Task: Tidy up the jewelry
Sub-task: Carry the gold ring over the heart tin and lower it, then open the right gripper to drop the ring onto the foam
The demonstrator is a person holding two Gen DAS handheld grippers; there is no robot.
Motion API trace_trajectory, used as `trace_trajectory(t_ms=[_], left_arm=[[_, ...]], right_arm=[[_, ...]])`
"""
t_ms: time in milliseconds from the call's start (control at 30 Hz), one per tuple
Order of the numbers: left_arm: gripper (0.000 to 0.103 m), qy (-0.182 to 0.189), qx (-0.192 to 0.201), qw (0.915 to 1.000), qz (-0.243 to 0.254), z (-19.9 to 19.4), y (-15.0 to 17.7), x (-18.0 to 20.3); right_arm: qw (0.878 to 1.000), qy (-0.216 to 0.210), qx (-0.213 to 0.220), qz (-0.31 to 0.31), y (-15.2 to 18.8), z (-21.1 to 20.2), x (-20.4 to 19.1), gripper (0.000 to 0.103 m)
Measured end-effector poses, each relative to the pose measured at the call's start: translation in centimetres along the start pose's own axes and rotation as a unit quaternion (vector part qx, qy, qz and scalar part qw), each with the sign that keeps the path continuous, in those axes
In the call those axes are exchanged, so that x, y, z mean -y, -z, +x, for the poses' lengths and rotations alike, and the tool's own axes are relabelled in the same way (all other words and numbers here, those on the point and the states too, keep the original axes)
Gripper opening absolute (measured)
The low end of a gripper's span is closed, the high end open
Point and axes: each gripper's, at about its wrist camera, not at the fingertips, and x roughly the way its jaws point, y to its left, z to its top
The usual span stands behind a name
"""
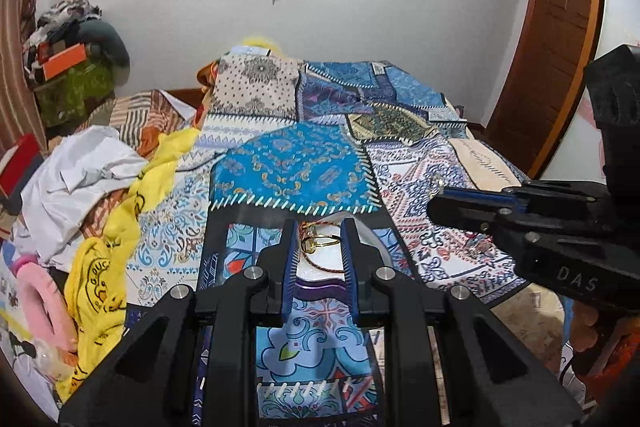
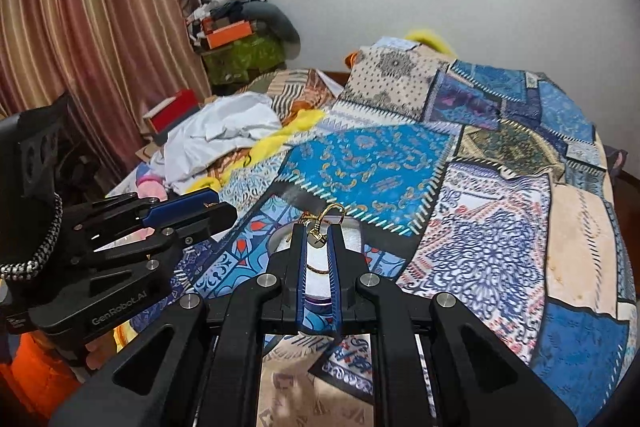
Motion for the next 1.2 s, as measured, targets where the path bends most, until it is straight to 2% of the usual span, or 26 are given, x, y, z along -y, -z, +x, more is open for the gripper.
trace_trajectory(t_ms=[300,567,1133,1200], left_arm=[[0.02,0.015,-0.037,0.9991,-0.01,3.9,0.9,-1.1],[0.02,0.027,-0.064,0.9974,-0.014,6.7,1.4,-1.3],[0.02,0.019,-0.06,0.9979,-0.018,6.3,1.1,-1.4],[0.023,0.017,-0.056,0.9981,-0.019,5.8,0.9,-1.4]], right_arm=[[0.998,-0.002,-0.062,-0.011,1.1,4.2,0.2,0.009],[0.995,-0.008,-0.096,-0.008,1.9,5.9,0.7,0.009],[0.992,-0.005,-0.124,-0.017,2.3,6.9,0.1,0.009],[0.992,-0.001,-0.123,-0.016,2.2,6.7,0.0,0.011]])
